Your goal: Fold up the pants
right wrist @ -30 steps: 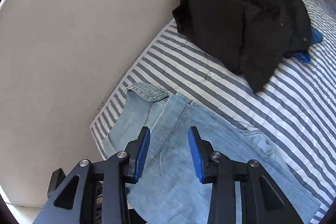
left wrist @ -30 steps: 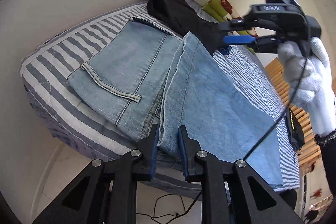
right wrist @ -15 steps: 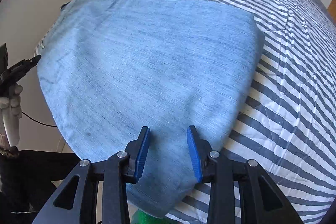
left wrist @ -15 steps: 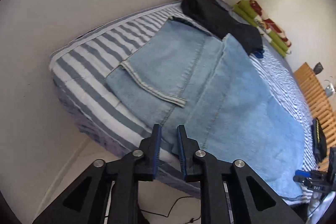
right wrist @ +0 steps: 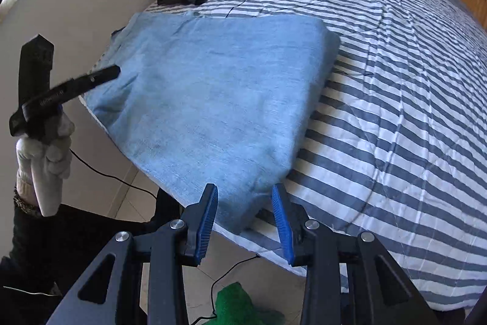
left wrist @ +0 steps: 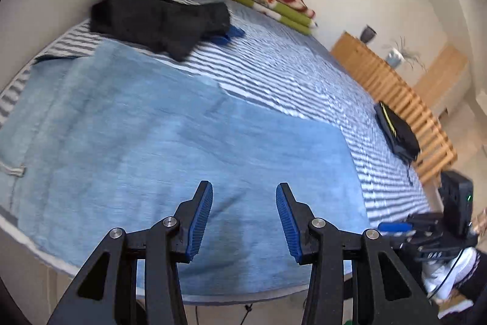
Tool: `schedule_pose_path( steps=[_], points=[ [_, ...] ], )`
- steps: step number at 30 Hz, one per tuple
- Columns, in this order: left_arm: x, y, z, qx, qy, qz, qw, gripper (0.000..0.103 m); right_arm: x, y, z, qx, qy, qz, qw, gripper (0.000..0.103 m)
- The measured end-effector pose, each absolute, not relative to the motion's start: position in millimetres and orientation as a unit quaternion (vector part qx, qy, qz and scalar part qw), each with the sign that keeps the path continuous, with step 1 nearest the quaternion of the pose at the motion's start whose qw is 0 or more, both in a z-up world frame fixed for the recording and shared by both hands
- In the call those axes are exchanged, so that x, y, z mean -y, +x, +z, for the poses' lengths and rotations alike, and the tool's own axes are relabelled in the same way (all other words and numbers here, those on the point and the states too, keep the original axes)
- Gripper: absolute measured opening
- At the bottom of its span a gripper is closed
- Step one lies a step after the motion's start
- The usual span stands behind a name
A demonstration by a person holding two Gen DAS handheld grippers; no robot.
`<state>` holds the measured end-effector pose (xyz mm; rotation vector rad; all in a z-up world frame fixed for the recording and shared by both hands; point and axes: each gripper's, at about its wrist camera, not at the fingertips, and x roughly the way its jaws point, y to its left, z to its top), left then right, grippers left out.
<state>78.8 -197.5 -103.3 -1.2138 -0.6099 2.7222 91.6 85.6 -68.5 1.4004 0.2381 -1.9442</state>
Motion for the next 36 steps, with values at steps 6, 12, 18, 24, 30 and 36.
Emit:
schedule_pose_path(
  steps=[6, 12, 18, 24, 30, 36],
  points=[
    [200.9, 55.1, -141.0, 0.211, -0.453, 0.866, -0.004, 0.042, -87.9, 94.7, -67.1, -0.085, 0.537, -0.753, 0.370, 0.034],
    [218.2, 70.9, -120.7, 0.245, -0.404, 0.881, -0.009, 0.043, -71.6, 137.1, -83.9, -0.206, 0.498, -0.757, 0.370, 0.035],
    [247.9, 84.0, -117.4, 0.277, -0.386, 0.879, -0.051, 0.044, -59.7, 130.5, -90.0, -0.196, 0.479, -0.797, 0.311, 0.035],
    [293.3, 101.2, -145.2, 0.275, -0.412, 0.856, -0.144, 0.019, -64.5, 143.9, -99.1, -0.247, 0.481, -0.787, 0.297, 0.011],
    [284.5, 116.2, -126.1, 0.279, -0.379, 0.875, -0.111, 0.017, -79.4, 146.3, -83.8, -0.196, 0.496, -0.768, 0.356, 0.013],
    [198.0, 89.2, -112.0, 0.241, -0.380, 0.891, 0.067, 0.028, -87.0, 115.1, -37.0, -0.118, 0.460, -0.792, 0.383, 0.028]
  ],
)
